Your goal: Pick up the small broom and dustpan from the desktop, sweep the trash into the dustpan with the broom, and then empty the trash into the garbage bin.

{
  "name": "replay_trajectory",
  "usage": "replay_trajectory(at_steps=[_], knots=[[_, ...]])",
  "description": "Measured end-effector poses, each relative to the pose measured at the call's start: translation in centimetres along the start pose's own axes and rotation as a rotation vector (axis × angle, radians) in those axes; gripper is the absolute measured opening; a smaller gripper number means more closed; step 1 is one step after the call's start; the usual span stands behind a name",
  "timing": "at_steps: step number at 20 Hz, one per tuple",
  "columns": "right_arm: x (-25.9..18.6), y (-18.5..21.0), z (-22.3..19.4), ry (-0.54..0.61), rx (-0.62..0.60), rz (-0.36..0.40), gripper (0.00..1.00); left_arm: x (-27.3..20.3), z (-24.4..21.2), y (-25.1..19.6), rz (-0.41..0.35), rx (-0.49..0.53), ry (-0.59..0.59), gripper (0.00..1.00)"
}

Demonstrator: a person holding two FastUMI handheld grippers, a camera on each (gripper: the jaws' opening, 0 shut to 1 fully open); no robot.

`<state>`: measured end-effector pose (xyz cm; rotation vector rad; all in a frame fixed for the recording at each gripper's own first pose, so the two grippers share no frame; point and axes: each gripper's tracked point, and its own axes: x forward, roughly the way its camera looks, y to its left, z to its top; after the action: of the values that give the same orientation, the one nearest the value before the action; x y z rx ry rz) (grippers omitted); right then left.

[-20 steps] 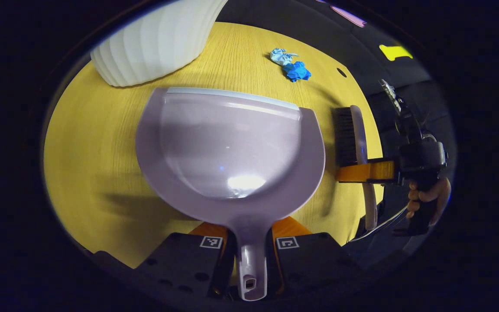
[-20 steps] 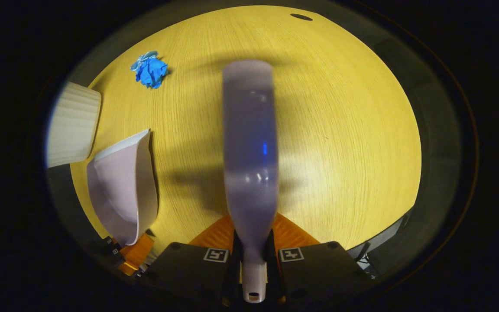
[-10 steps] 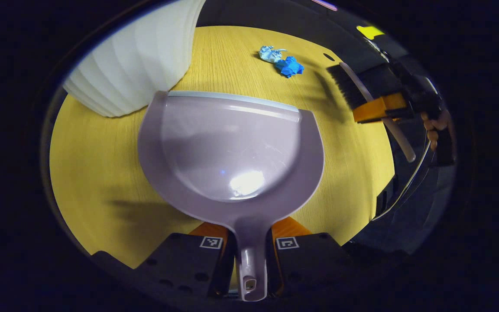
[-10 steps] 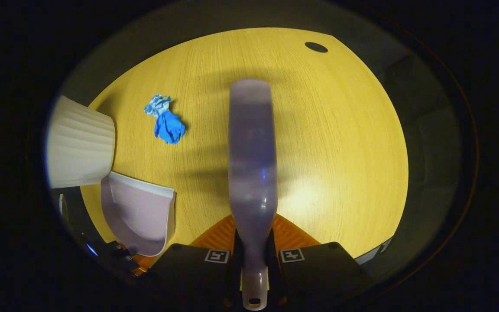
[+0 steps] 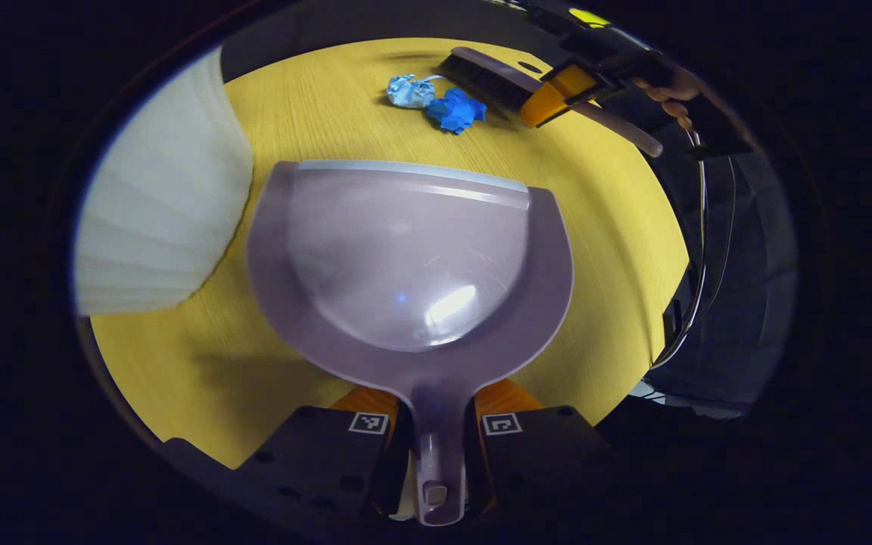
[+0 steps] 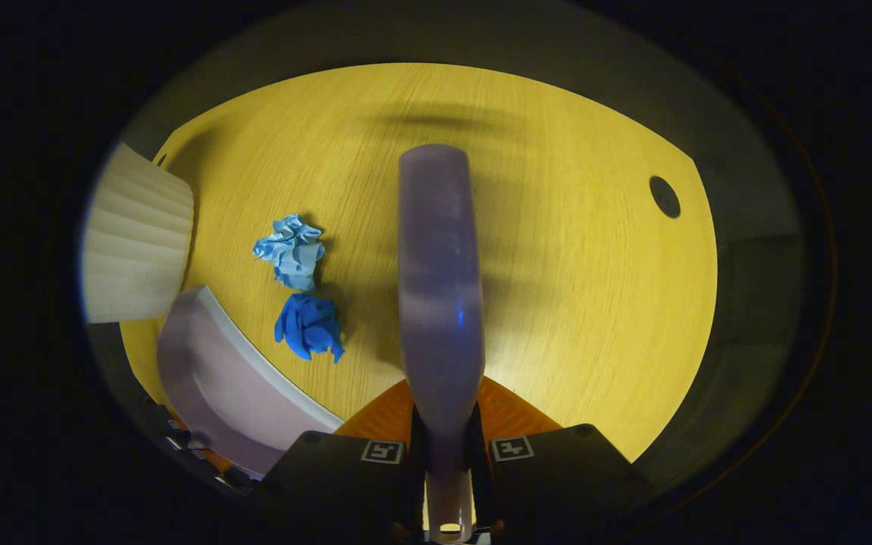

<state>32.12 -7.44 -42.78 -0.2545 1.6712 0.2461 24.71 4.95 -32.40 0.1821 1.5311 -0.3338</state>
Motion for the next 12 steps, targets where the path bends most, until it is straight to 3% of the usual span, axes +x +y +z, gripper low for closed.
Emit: replay_trajectory(at_steps=[2, 6, 12], knots=[[0.6, -0.3, 2.0, -0.018, -0.093, -0.011, 0.28, -0.1, 1.5, 0.8, 0.009, 0.040, 0.020, 0.29], [1.1, 1.1, 3.3, -0.005, -0.153, 0.055, 0.27, -0.1, 3.1, 2.1, 0.033, 0.080, 0.034, 0.29], [1.0, 3.5, -0.1, 0.073, -0.371, 0.118, 0.27, 0.0, 3.3, 2.4, 0.026, 0.100, 0.048, 0.29]])
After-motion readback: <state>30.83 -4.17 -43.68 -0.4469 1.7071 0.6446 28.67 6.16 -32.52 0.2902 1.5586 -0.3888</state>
